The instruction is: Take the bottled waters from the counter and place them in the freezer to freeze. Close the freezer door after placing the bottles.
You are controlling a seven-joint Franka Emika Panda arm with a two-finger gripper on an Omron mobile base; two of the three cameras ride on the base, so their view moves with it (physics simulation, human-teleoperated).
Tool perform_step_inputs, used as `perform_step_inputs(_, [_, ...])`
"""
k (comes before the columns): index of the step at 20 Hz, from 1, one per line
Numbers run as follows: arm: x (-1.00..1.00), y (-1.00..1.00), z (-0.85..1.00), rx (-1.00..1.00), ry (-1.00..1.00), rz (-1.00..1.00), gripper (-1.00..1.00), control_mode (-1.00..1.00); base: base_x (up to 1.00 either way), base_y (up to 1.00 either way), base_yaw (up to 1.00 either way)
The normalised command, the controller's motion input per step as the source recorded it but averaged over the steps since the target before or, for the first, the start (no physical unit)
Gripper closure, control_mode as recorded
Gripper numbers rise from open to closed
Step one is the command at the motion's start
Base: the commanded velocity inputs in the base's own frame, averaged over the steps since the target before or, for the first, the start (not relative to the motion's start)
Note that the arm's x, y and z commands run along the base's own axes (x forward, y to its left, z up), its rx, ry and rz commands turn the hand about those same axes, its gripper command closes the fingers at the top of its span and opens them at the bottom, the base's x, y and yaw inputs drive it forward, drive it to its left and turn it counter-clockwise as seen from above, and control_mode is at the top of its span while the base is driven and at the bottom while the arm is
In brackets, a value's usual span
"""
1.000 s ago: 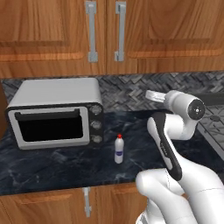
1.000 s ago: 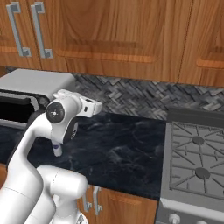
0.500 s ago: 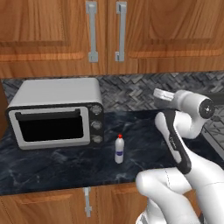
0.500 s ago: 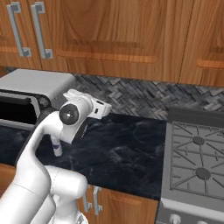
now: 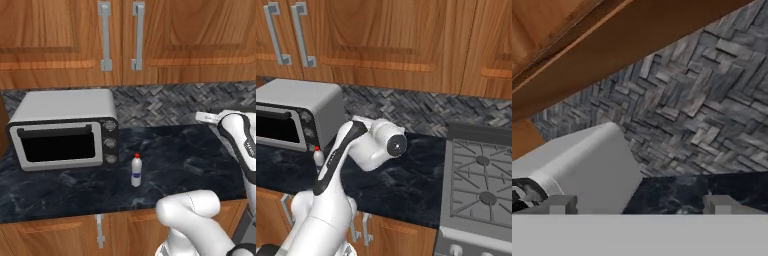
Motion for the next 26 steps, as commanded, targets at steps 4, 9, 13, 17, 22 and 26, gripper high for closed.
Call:
perform_step_inputs(4, [-0.10, 0.05, -0.56, -0.03, 0.01, 0.77, -1.00, -1.00, 0.00, 0.00, 0.00])
perform_step_inputs(9, [-0.33, 0.29, -0.41, -0.13, 0.00, 0.80, -1.00, -1.00, 0.00, 0.00, 0.00])
perform_step_inputs(13, [-0.47, 0.76, -0.42, -0.22, -0.21, 0.57, -1.00, -1.00, 0.00, 0.00, 0.00])
perform_step_inputs(17, [-0.97, 0.87, -0.44, -0.08, -0.57, 0.22, -1.00, -1.00, 0.00, 0.00, 0.00])
perform_step_inputs(22, [-1.00, 0.66, -0.41, -0.03, -0.49, 0.06, -1.00, -1.00, 0.00, 0.00, 0.00])
perform_step_inputs(26, [-0.12, 0.04, -0.01, 0.05, -0.15, 0.00, -1.00, -1.00, 0.00, 0.00, 0.00])
